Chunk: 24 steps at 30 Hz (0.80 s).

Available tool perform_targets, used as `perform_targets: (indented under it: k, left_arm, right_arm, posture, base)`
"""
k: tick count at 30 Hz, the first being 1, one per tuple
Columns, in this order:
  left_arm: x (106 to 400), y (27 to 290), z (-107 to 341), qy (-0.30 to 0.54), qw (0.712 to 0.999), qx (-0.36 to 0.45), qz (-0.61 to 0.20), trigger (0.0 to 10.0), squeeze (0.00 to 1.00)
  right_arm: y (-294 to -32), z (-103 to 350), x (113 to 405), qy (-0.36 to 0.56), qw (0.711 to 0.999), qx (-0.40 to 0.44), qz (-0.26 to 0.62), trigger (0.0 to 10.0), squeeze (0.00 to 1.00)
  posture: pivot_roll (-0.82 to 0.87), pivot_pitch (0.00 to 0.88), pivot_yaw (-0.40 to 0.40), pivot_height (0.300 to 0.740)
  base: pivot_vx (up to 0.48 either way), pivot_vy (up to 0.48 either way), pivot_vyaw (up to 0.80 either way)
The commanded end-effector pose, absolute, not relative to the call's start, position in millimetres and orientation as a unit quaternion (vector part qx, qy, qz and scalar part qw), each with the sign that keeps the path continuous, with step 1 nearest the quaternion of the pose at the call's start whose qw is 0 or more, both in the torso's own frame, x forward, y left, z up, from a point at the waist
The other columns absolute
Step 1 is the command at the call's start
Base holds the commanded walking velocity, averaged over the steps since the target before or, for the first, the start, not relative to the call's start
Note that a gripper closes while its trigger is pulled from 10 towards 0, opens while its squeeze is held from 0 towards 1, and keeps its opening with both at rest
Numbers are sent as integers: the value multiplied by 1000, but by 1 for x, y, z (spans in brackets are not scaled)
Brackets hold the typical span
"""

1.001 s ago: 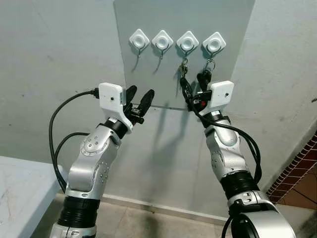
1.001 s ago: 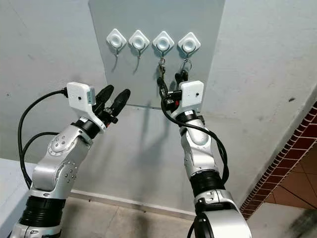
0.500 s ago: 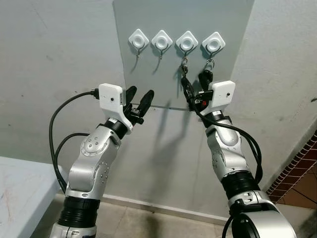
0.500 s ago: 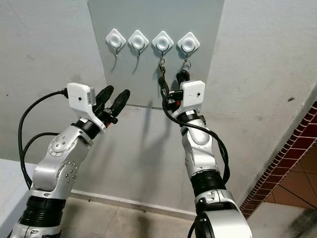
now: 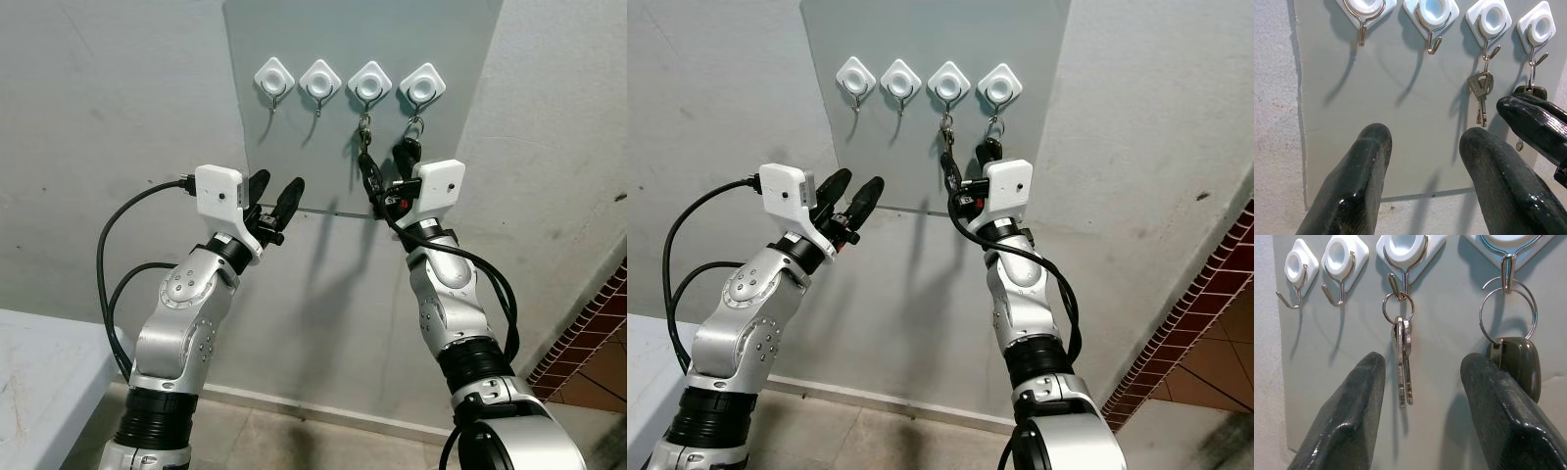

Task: Hang keys on a hook

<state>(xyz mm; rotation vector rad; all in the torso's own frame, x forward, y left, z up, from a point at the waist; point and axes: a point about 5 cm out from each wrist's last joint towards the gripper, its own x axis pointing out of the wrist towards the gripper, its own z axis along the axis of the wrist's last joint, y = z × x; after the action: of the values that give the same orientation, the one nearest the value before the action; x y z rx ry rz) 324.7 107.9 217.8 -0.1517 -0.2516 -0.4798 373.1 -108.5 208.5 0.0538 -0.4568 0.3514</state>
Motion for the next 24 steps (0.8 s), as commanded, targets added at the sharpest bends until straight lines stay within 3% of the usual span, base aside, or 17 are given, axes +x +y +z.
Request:
perform_targets:
  k: [1, 24]
  left_arm:
    - [326, 113, 215, -121, 964, -71, -225, 10000, 0]
    - [325, 120, 193, -98, 971, -63, -208, 10000, 0]
  right_arm:
    - [-106, 217, 374, -237, 955, 25, 175, 10000, 0]
    - [-119, 183, 365, -196, 968, 23, 154, 10000, 0]
  posture:
    - [137, 0, 44, 740]
    - [135, 0, 52, 740]
  base:
    - [0, 0, 0]
    - [0, 0, 0]
